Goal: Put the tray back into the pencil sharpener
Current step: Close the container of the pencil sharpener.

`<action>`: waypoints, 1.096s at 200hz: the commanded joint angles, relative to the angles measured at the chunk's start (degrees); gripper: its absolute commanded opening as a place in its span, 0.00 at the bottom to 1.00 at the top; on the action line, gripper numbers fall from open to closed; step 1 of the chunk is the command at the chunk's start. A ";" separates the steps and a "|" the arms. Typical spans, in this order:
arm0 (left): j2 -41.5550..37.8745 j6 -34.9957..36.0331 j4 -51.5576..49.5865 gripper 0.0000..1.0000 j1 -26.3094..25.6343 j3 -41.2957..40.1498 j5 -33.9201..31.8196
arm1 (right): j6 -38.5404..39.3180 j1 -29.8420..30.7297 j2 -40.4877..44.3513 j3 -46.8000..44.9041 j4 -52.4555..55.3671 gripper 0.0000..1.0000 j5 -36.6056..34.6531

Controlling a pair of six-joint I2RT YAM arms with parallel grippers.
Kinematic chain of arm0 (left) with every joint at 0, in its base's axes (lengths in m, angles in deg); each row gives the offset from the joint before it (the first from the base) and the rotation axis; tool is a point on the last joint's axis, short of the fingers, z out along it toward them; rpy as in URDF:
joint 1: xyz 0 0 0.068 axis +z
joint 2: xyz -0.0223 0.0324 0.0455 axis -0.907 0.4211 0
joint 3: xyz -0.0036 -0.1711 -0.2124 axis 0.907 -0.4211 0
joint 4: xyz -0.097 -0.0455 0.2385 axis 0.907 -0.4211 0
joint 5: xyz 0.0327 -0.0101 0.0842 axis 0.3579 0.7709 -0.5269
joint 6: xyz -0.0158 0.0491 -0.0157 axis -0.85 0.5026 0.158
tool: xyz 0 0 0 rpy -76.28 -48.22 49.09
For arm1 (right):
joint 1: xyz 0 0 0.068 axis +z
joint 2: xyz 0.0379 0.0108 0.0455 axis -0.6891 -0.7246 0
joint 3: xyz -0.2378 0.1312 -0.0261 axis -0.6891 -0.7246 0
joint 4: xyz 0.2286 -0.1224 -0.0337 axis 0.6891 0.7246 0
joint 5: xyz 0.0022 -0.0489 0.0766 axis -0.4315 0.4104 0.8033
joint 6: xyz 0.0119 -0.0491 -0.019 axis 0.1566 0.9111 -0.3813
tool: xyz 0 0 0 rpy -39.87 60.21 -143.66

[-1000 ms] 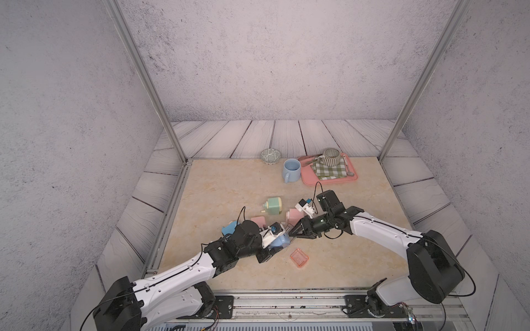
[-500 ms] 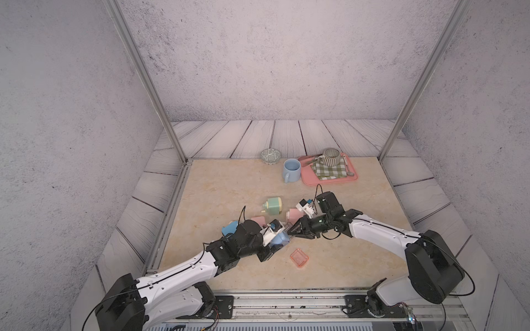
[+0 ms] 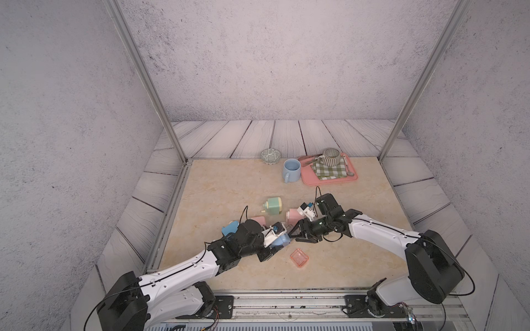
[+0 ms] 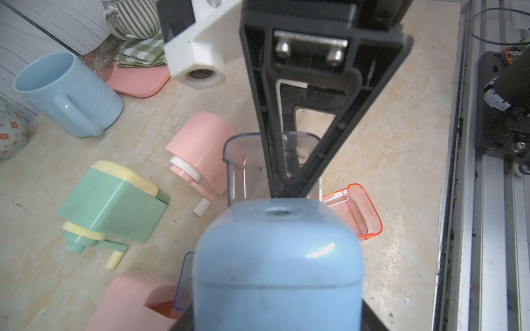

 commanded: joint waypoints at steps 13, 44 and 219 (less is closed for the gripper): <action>-0.89 1.75 4.96 0.27 -0.12 0.46 1.52 | 1.48 1.05 2.58 2.06 2.16 0.70 2.68; -0.39 1.52 3.79 0.27 -0.19 -0.07 1.70 | 2.10 0.31 4.12 2.62 3.14 0.77 2.50; 4.83 2.32 -3.00 0.23 -0.18 4.79 2.53 | 12.56 0.22 8.87 10.35 23.00 0.63 -15.86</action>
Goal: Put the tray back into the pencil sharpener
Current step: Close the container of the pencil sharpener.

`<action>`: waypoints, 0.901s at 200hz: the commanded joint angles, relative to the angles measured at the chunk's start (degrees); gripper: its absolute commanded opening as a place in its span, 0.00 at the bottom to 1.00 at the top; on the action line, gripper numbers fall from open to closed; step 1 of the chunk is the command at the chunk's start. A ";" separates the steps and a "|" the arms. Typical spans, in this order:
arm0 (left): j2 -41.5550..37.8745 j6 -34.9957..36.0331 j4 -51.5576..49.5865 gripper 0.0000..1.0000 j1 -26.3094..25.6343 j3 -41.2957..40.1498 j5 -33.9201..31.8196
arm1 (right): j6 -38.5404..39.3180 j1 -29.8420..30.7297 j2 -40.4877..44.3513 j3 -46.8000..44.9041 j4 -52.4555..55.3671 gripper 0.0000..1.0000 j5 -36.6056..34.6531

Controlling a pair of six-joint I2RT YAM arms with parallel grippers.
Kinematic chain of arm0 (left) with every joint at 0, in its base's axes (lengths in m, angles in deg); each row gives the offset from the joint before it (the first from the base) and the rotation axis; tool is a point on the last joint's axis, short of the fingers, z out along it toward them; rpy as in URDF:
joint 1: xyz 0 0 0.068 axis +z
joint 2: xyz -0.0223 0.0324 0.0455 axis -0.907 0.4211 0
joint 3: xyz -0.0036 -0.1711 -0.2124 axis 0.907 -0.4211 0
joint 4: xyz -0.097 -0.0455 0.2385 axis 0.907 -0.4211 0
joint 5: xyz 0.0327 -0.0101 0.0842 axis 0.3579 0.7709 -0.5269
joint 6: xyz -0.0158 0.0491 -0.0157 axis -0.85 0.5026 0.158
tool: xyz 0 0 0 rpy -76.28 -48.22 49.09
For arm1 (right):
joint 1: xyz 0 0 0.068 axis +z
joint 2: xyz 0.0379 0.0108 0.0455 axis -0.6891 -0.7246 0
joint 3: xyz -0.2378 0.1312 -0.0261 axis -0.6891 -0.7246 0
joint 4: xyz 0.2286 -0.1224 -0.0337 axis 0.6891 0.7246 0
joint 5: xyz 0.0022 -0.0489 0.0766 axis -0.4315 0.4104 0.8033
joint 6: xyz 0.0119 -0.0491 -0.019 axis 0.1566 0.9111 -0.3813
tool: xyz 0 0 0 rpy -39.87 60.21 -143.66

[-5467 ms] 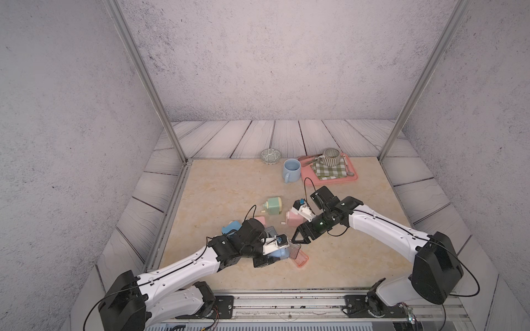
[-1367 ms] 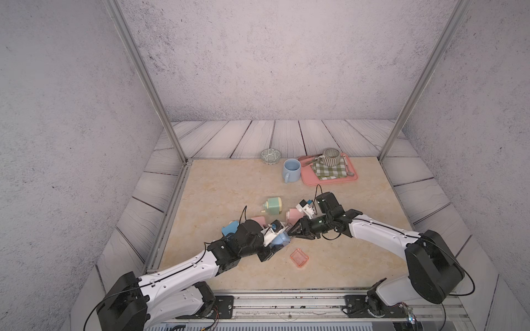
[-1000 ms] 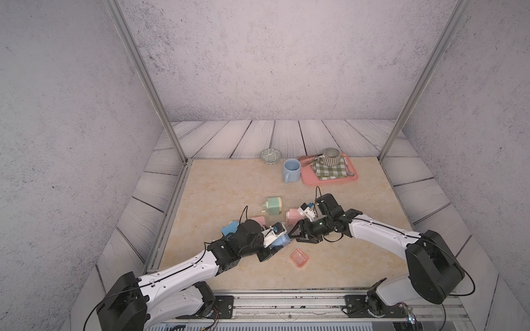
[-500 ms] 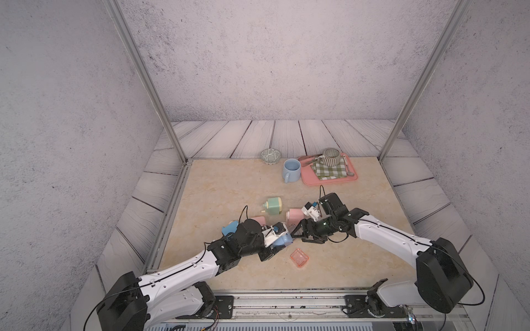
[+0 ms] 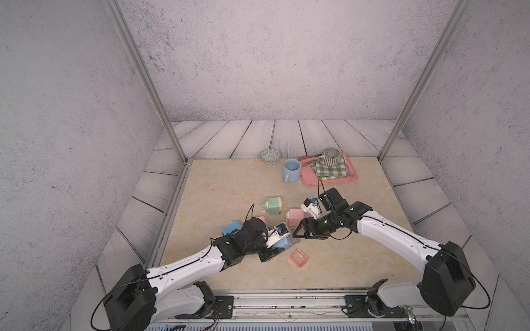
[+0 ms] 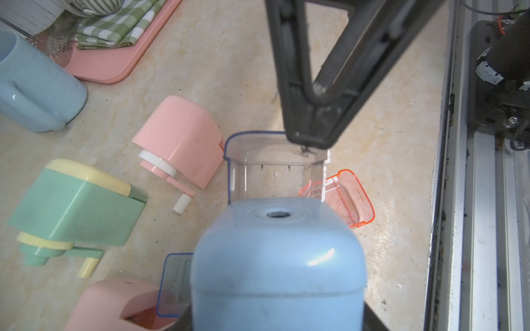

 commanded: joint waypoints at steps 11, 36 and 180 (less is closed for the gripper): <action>0.40 0.68 0.46 0.23 -0.15 1.77 0.26 | -0.40 0.04 4.10 1.65 1.76 0.58 -5.93; 0.89 0.85 0.43 0.23 -0.10 1.88 0.64 | -1.00 0.04 4.78 1.91 2.62 0.48 -6.74; 1.09 1.01 2.73 0.24 -0.15 2.34 2.11 | -6.19 6.46 -4.66 2.62 -3.48 0.17 -7.52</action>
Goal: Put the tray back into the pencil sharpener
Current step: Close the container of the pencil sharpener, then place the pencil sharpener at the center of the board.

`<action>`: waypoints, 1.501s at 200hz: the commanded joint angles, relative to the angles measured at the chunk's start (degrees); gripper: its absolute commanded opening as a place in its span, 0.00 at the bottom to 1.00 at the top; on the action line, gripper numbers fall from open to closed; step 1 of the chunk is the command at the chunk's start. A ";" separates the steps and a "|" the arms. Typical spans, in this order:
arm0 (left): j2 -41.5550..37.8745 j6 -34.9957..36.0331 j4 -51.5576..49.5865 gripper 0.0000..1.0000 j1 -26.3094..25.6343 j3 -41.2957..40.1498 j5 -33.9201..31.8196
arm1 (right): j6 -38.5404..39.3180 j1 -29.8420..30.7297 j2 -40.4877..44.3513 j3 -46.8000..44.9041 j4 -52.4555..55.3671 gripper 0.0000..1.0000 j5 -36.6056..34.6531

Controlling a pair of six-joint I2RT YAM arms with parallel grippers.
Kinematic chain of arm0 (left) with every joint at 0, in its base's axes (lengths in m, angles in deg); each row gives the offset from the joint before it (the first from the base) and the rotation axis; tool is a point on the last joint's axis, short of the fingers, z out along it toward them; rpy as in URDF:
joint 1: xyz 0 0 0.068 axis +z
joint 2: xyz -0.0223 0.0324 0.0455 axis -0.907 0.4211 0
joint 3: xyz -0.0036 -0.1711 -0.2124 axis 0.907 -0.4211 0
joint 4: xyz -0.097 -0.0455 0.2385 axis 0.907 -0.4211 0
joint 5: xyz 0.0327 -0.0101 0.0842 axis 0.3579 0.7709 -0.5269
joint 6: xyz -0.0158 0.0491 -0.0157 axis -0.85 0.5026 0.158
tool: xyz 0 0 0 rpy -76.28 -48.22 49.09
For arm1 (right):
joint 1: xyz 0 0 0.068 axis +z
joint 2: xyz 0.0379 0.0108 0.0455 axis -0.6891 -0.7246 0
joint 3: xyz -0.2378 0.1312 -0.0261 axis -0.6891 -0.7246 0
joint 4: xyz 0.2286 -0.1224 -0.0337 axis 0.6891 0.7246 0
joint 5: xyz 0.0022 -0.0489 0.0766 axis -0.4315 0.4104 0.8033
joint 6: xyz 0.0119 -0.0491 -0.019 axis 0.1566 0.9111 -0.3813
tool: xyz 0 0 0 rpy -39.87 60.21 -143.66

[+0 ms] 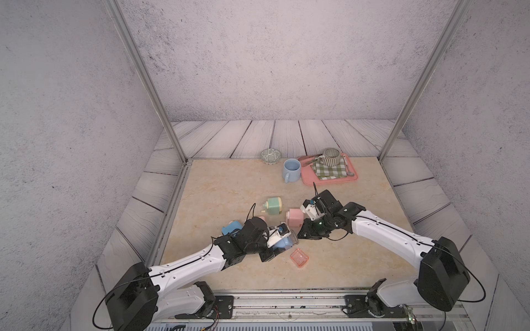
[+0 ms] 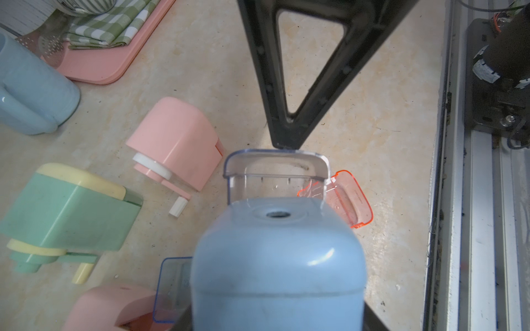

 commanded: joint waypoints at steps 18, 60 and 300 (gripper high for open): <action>0.12 0.19 3.64 0.24 -0.13 2.13 1.41 | -2.90 3.37 -2.70 0.96 -4.78 0.17 2.45; 0.61 0.02 4.45 0.23 -0.13 2.92 1.23 | -5.47 4.10 -3.00 -1.18 -9.40 0.18 4.90; 43.94 14.62 -24.48 0.24 -4.95 50.26 2.74 | 1.78 -14.15 24.99 4.97 29.30 0.26 -34.70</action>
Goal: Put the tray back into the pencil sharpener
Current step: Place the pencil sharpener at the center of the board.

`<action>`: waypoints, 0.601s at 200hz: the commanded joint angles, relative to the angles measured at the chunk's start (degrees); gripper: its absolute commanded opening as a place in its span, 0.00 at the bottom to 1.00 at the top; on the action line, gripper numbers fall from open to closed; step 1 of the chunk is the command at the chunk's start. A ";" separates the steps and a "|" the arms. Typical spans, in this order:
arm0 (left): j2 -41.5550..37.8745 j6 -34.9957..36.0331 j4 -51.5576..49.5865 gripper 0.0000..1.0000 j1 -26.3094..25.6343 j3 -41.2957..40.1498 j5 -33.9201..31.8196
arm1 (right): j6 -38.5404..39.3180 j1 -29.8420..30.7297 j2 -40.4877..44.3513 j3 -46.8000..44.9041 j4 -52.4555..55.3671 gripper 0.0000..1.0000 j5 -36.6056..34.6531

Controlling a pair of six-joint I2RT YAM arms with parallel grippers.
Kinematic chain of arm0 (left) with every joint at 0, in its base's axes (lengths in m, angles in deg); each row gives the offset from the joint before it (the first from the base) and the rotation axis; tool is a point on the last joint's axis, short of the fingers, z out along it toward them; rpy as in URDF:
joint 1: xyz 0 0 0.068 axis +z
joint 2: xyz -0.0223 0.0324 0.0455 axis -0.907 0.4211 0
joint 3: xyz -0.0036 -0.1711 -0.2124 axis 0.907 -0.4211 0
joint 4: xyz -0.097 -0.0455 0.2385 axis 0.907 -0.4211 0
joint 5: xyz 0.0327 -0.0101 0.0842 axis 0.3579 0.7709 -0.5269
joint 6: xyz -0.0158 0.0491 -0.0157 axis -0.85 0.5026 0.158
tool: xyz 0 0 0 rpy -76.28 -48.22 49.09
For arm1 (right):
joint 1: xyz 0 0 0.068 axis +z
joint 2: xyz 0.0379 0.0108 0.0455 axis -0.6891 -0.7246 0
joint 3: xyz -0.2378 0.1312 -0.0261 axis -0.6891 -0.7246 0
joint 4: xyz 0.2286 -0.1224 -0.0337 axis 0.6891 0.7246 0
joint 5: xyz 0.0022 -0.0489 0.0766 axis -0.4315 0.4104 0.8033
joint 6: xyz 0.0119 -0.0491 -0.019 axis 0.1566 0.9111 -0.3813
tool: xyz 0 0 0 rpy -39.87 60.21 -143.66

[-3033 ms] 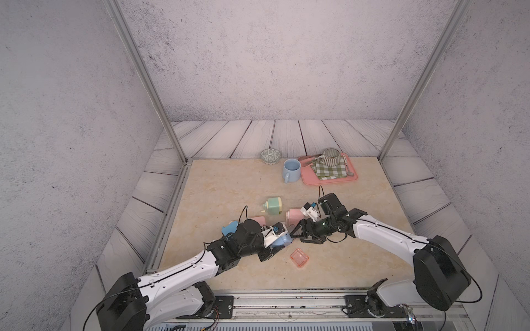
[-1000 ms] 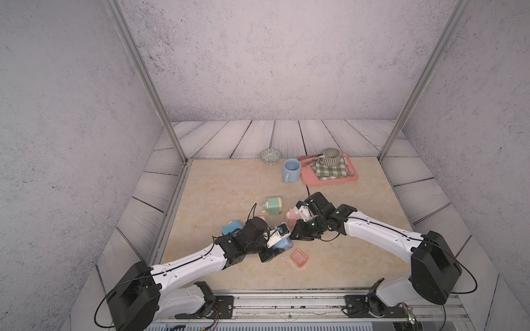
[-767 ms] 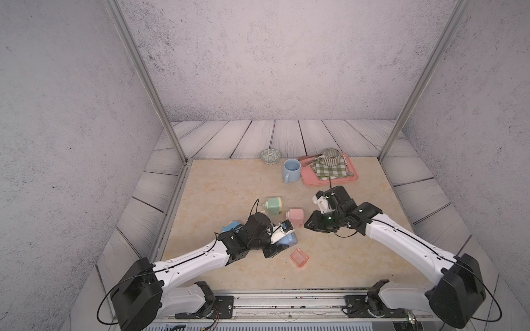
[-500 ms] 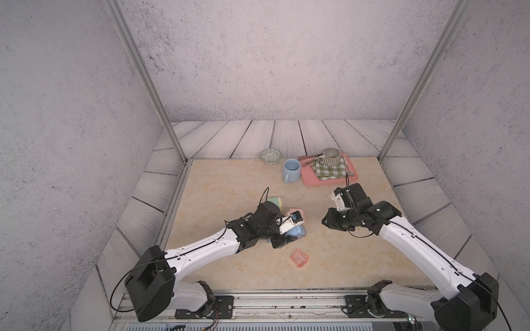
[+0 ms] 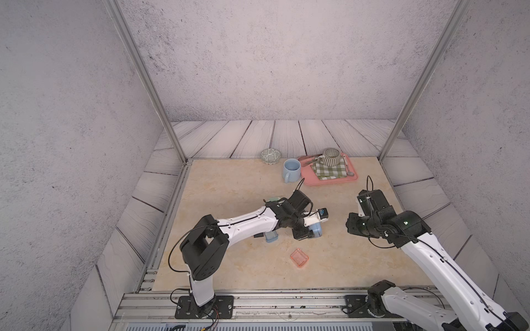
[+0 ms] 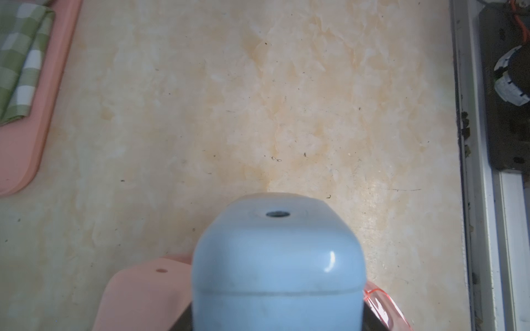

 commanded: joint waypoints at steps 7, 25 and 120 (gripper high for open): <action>4.86 3.98 -6.45 0.24 -1.31 6.65 -1.44 | 1.98 -0.49 -0.10 0.91 3.64 0.26 -2.38; 7.27 4.03 -6.76 0.25 -1.97 8.58 -1.56 | 2.31 -0.69 0.03 1.00 4.10 0.26 -2.06; 15.54 4.28 -9.22 0.38 -4.47 14.33 -4.43 | 2.21 -1.50 3.93 0.12 5.87 0.26 -1.18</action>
